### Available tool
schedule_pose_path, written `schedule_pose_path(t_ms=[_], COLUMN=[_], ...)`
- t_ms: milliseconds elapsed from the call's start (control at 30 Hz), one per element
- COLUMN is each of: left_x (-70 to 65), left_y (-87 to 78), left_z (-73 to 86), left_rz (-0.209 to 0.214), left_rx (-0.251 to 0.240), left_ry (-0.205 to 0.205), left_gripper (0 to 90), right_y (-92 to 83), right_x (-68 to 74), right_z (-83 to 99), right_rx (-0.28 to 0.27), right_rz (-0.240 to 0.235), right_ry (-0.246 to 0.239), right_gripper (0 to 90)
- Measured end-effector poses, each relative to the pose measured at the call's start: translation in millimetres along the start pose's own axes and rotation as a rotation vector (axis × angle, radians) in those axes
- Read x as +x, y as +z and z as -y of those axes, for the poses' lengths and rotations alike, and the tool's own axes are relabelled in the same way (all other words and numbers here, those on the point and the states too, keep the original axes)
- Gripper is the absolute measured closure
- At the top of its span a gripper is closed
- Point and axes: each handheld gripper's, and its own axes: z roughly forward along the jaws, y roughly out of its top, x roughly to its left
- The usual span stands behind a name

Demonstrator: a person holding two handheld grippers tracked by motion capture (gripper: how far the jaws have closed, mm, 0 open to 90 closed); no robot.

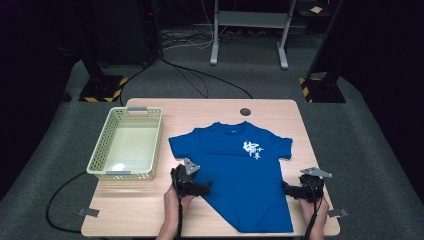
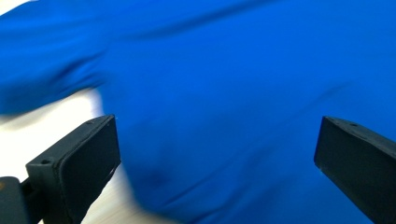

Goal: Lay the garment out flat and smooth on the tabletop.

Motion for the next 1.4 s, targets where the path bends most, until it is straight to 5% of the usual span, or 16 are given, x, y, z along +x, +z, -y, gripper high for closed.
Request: schedule_pose_path(t_ms=[200, 400, 500, 733, 867, 1100, 1400], left_x=[-49.3, -73.4, -76.0, -80.0, -76.1, -66.7, -58.6], left_y=[24.9, 44.1, 47.6, 46.5, 44.6, 38.8, 24.7], left_z=[-25.0, -32.7, -31.7, -26.0, -23.2, -18.0, -14.0], left_rz=[0.068, 0.088, 0.07, 0.11, 0.149, 0.193, 0.196], left_rx=[0.022, 0.062, 0.075, 0.089, 0.076, 0.059, 0.033], left_ry=[0.083, 0.114, 0.115, 0.134, 0.109, 0.057, 0.05], left_gripper=[14.8, 25.2, 38.3, 63.4, 75.4, 81.8, 82.2], right_y=[-0.3, -0.8, -0.7, -0.8, -0.8, -0.8, -0.9], right_x=[-0.6, -1.3, -1.1, -1.3, -1.4, -1.3, -1.4], right_z=[0.1, 0.3, 0.3, 0.3, 0.3, 0.4, 0.4], right_rx=[-0.003, -0.006, -0.006, -0.006, -0.007, -0.008, -0.009], right_rz=[-0.007, -0.015, -0.016, -0.016, -0.014, -0.012, -0.012], right_ry=[0.002, 0.005, 0.004, 0.006, 0.006, 0.007, 0.008], right_gripper=[4.5, 4.8, 4.8, 5.0, 5.4, 5.7, 6.1])
